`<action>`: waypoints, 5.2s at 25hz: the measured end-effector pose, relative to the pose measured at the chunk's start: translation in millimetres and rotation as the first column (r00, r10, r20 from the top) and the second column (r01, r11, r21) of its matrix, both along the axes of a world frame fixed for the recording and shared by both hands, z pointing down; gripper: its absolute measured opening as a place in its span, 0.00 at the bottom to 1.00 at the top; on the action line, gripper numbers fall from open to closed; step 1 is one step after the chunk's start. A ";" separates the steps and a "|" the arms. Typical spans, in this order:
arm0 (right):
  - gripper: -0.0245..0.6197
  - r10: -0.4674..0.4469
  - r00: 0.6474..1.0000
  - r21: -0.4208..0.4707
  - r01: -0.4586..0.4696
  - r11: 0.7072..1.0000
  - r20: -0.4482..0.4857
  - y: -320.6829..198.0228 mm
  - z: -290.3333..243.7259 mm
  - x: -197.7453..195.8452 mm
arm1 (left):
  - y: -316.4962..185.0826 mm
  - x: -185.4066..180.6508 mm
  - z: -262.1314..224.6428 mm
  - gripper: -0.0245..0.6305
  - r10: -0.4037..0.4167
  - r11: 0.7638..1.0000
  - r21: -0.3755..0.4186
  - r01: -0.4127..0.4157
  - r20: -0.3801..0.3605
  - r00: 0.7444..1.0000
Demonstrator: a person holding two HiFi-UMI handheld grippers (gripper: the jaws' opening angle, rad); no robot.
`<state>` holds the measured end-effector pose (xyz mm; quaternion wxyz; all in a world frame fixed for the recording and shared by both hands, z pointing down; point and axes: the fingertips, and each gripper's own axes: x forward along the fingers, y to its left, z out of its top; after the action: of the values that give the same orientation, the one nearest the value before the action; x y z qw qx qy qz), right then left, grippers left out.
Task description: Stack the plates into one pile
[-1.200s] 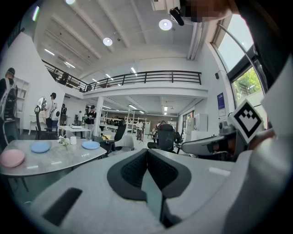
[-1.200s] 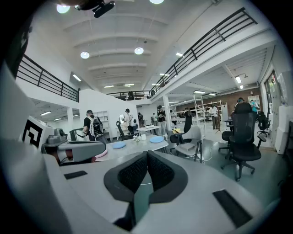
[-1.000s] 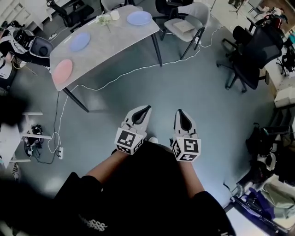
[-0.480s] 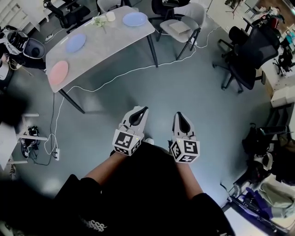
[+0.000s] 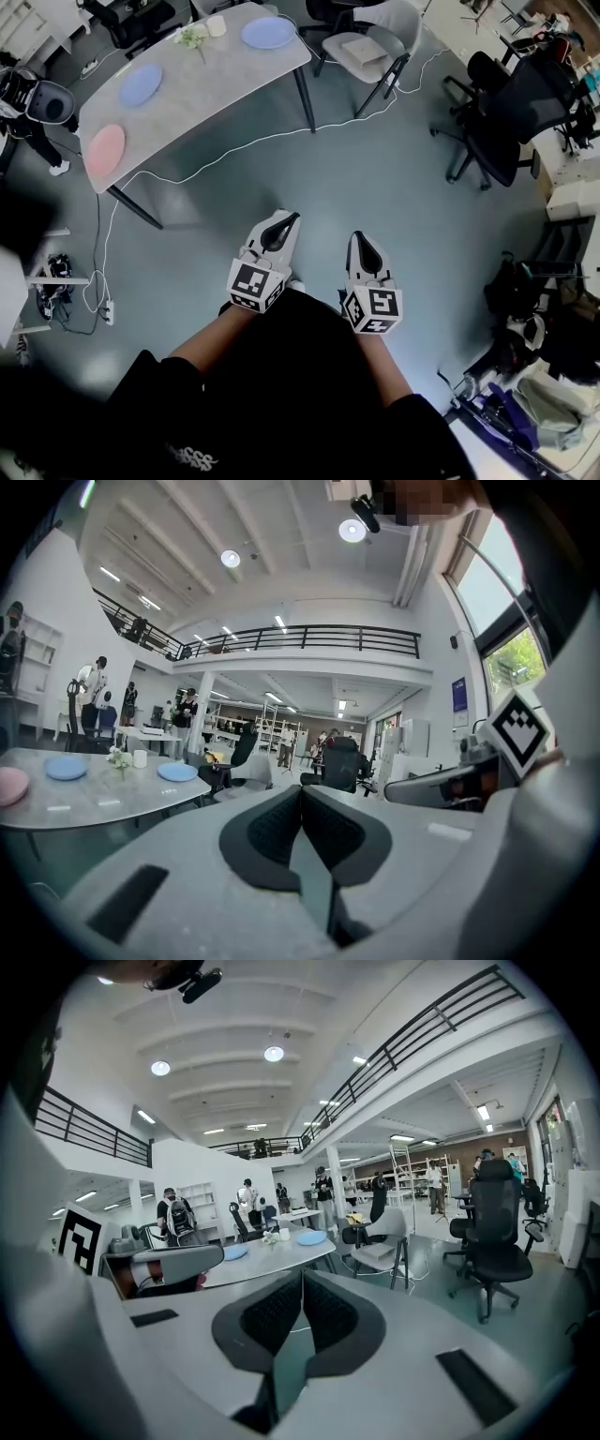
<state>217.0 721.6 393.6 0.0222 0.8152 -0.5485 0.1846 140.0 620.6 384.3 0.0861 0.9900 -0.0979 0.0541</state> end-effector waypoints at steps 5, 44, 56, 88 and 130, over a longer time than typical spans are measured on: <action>0.06 -0.012 1.000 -0.038 0.012 0.999 0.015 -38.3 15.9 26.4 | -33.2 35.4 7.3 0.06 0.031 1.000 0.005 -0.031 0.009 0.999; 0.06 -0.015 1.000 -0.074 0.014 0.997 -0.011 -416.3 10.3 249.1 | -413.5 217.6 28.3 0.06 0.020 0.999 -0.038 -0.019 0.038 0.999; 0.06 -0.248 0.963 -0.080 0.257 0.963 0.107 -594.3 55.6 333.2 | -581.1 262.9 49.5 0.06 -0.272 0.956 -0.080 0.281 0.109 0.956; 0.22 -0.348 0.852 -0.375 0.493 0.785 0.391 -876.9 283.1 508.9 | -824.8 349.1 288.9 0.28 -0.377 0.686 -0.349 0.638 0.579 0.722; 0.11 -0.583 0.683 -0.308 0.724 0.617 0.439 -852.4 252.0 312.9 | -733.4 156.3 262.7 0.13 -0.652 0.319 -0.422 0.848 0.551 0.520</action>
<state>529.8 -130.8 645.7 0.1980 0.4877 -0.7466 0.4068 296.3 -112.8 647.0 0.4238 0.7084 -0.5361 0.1766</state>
